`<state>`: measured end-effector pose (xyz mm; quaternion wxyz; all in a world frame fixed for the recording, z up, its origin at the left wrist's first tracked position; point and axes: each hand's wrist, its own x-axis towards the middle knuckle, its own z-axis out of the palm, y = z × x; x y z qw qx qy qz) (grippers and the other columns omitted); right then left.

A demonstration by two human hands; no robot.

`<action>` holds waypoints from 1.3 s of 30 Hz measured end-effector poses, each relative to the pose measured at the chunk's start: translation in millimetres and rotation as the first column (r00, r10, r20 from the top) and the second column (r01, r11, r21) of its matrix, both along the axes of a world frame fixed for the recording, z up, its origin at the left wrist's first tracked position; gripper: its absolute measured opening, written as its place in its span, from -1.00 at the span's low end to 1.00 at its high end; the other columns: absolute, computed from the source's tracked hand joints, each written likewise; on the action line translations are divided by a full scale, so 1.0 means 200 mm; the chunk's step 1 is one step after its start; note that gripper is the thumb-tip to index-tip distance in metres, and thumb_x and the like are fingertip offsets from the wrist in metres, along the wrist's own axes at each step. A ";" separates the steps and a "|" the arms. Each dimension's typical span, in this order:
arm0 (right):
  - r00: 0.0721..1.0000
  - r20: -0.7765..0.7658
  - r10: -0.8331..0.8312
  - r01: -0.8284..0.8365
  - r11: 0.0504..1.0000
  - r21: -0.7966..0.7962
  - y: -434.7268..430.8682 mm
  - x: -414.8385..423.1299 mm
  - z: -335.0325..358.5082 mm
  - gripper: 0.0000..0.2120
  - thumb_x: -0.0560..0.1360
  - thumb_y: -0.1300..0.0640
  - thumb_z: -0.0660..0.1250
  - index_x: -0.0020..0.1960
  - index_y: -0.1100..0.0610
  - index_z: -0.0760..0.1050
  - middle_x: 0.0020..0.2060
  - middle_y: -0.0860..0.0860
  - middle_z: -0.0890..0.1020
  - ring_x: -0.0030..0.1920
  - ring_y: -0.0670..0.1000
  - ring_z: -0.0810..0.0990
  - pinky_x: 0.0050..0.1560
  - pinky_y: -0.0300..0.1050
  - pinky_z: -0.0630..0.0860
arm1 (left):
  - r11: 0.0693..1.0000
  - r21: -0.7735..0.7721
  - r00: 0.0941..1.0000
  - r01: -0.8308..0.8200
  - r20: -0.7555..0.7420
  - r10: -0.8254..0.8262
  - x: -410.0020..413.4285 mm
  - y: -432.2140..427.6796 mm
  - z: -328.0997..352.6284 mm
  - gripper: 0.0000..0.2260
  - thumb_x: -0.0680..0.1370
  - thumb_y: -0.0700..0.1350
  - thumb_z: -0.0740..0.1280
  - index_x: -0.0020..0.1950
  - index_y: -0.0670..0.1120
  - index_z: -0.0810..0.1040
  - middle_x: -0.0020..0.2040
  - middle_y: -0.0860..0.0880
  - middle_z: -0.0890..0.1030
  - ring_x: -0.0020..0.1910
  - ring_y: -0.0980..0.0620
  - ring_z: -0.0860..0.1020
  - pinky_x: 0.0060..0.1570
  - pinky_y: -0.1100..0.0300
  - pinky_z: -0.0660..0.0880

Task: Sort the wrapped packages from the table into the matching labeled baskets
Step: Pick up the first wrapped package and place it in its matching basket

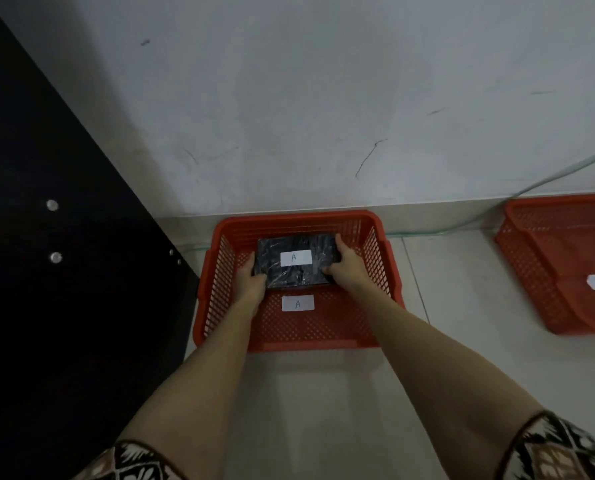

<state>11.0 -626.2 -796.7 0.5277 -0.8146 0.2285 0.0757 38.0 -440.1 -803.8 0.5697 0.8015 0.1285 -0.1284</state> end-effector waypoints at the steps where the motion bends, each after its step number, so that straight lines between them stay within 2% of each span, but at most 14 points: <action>1: 1.000 0.002 0.008 -0.008 1.000 -0.014 0.00 0.00 -0.01 -0.21 0.51 0.33 0.30 0.58 0.03 -0.05 0.44 0.19 0.35 0.28 0.14 0.45 0.20 -0.16 0.44 | 1.000 -0.006 1.000 -0.007 0.003 0.007 0.00 0.00 -0.02 -0.48 0.59 -0.27 0.23 0.53 0.03 0.30 0.32 -0.11 0.54 -0.20 0.26 0.44 -0.29 0.39 0.36; 4: 0.999 0.009 0.034 -0.034 0.997 -0.076 0.00 0.02 -0.02 -0.20 0.51 0.33 0.30 0.58 0.09 -0.08 0.45 0.22 0.34 0.36 0.23 0.40 0.39 -0.02 0.37 | 0.999 0.010 0.999 -0.031 0.017 0.031 0.01 0.00 -0.04 -0.49 0.60 -0.26 0.22 0.54 0.04 0.28 0.36 -0.10 0.52 -0.20 0.30 0.43 -0.33 0.45 0.33; 6: 0.999 0.017 0.051 -0.049 0.995 -0.082 0.00 0.03 -0.04 -0.19 0.51 0.32 0.32 0.58 0.11 -0.10 0.46 0.24 0.30 0.40 0.24 0.36 0.43 -0.03 0.31 | 0.999 0.019 0.999 -0.029 0.022 0.028 0.02 0.00 -0.05 -0.49 0.61 -0.28 0.21 0.54 0.02 0.26 0.40 -0.10 0.50 -0.11 0.24 0.48 -0.31 0.48 0.34; 8: 0.998 0.020 0.054 -0.053 0.997 -0.064 -0.01 0.03 -0.06 -0.18 0.51 0.32 0.33 0.58 0.09 -0.10 0.47 0.24 0.27 0.41 0.24 0.33 0.43 -0.05 0.28 | 0.999 0.029 0.999 -0.025 0.038 0.024 0.02 0.01 -0.05 -0.48 0.60 -0.30 0.22 0.54 0.00 0.26 0.43 -0.11 0.47 0.05 0.15 0.47 -0.21 0.47 0.40; 10: 0.998 0.019 0.056 -0.055 0.997 -0.058 -0.02 0.04 -0.08 -0.17 0.51 0.31 0.33 0.58 0.06 -0.11 0.47 0.24 0.25 0.42 0.25 0.31 0.46 0.01 0.28 | 0.999 0.030 0.998 -0.034 0.059 0.032 0.02 0.01 -0.05 -0.47 0.59 -0.32 0.24 0.53 -0.02 0.28 0.43 -0.11 0.48 0.11 0.12 0.45 -0.02 0.38 0.44; 13: 0.998 0.018 0.052 -0.051 0.996 -0.073 0.00 0.04 -0.09 -0.18 0.53 0.30 0.30 0.58 0.05 -0.14 0.45 0.24 0.26 0.40 0.25 0.32 0.45 0.06 0.30 | 0.997 0.076 0.994 -0.034 0.110 0.026 0.01 0.00 -0.04 -0.48 0.58 -0.32 0.25 0.52 -0.05 0.30 0.42 -0.10 0.48 0.16 0.14 0.43 0.06 0.45 0.37; 17: 0.995 0.083 0.057 -0.038 0.976 -0.214 0.05 0.01 -0.10 -0.26 0.56 0.29 0.25 0.58 0.17 -0.12 0.48 0.24 0.22 0.45 0.22 0.24 0.49 -0.01 0.18 | 0.990 0.138 0.989 -0.029 0.150 0.008 -0.01 -0.03 -0.04 -0.47 0.59 -0.29 0.26 0.55 -0.05 0.26 0.46 -0.13 0.44 0.40 -0.07 0.43 0.21 0.31 0.26; 21: 0.988 0.114 0.104 -0.067 0.955 -0.290 0.08 -0.02 -0.10 -0.31 0.57 0.33 0.18 0.58 0.22 -0.12 0.52 0.21 0.17 0.48 0.20 0.22 0.49 -0.04 0.13 | 0.979 0.202 0.987 0.018 0.151 -0.049 -0.01 -0.03 -0.03 -0.45 0.58 -0.25 0.29 0.56 -0.07 0.24 0.47 -0.15 0.43 0.44 -0.12 0.40 0.36 0.21 0.27; 24: 0.986 0.069 0.151 -0.119 0.933 -0.339 0.08 -0.02 -0.08 -0.33 0.59 0.32 0.16 0.57 0.24 -0.13 0.57 0.22 0.00 0.54 0.22 0.11 0.50 -0.09 0.06 | 0.958 0.283 0.983 0.038 0.163 -0.087 -0.01 -0.05 -0.01 -0.42 0.59 -0.25 0.27 0.59 -0.07 0.17 0.48 -0.18 0.39 0.46 -0.15 0.36 0.44 0.12 0.24; 27: 0.983 0.012 0.184 -0.170 0.928 -0.332 0.07 -0.03 -0.02 -0.36 0.62 0.24 0.13 0.57 0.23 -0.13 0.58 0.19 -0.11 0.56 0.22 0.05 0.50 -0.06 0.06 | 0.908 0.415 0.981 0.063 0.142 -0.133 -0.02 -0.07 0.02 -0.36 0.62 -0.18 0.23 0.62 -0.06 -0.01 0.59 -0.18 0.16 0.58 -0.16 0.14 0.57 -0.03 0.07; 30: 0.962 -0.065 0.266 -0.270 0.886 -0.377 0.04 -0.03 0.11 -0.34 0.63 0.12 0.14 0.57 0.20 -0.16 0.58 0.17 -0.12 0.57 0.19 -0.03 0.52 0.05 0.03 | 0.843 0.517 0.963 0.145 0.123 -0.241 -0.02 -0.09 0.11 -0.38 0.64 -0.13 0.18 0.62 -0.06 -0.07 0.63 -0.14 0.04 0.61 -0.15 0.00 0.58 -0.10 0.00; 33: 0.933 -0.131 0.336 -0.358 0.814 -0.458 0.00 -0.03 0.29 -0.31 0.63 0.01 0.12 0.58 0.17 -0.19 0.59 0.13 -0.13 0.58 0.16 -0.10 0.55 0.17 -0.02 | 0.777 0.581 0.929 0.241 0.093 -0.358 -0.01 -0.12 0.28 -0.40 0.65 -0.09 0.14 0.62 -0.06 -0.08 0.64 -0.12 0.00 0.62 -0.13 -0.05 0.57 -0.14 -0.07; 39: 0.918 -0.152 0.367 -0.373 0.665 -0.647 -0.01 -0.08 0.75 -0.31 0.63 -0.08 0.05 0.58 0.21 -0.18 0.59 0.15 -0.12 0.58 0.17 -0.12 0.53 0.19 -0.03 | 0.609 0.718 0.859 0.337 0.030 -0.511 -0.07 -0.20 0.75 -0.43 0.67 -0.02 0.07 0.62 -0.07 -0.11 0.64 -0.12 -0.04 0.62 -0.11 -0.09 0.54 -0.15 -0.11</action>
